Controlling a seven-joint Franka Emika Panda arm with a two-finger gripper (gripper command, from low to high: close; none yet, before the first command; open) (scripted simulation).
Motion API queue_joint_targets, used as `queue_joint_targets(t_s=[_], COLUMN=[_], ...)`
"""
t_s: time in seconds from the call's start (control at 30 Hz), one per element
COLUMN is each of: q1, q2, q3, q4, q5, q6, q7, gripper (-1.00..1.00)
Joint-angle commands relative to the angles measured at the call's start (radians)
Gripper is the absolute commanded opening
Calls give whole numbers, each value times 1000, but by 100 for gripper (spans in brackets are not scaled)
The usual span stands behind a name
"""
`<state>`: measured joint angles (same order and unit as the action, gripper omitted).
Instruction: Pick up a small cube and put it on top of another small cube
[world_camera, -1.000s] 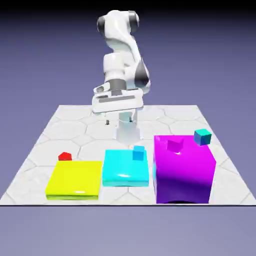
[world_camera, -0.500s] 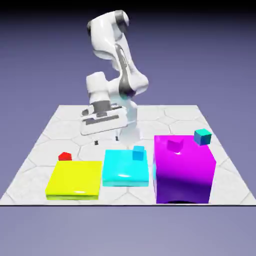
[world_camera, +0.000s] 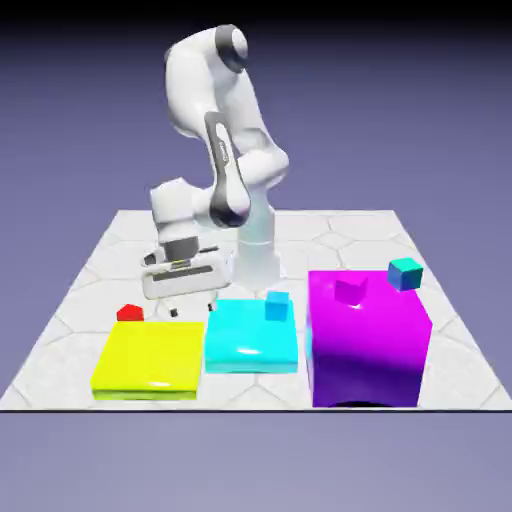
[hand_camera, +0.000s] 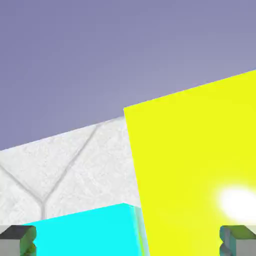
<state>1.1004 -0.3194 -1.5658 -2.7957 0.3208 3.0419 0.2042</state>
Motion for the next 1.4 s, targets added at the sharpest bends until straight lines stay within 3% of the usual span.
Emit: queue_joint_targets(t_s=[0.0, 1.17, 1.37], q1=[25, 907, 855], q2=[6, 209, 64], q3=[-36, -1305, -1236], q4=[0, 12, 68], q5=[7, 267, 370], q6=[0, 4, 104], q7=[-12, -447, -557], gripper=[0, 0, 0])
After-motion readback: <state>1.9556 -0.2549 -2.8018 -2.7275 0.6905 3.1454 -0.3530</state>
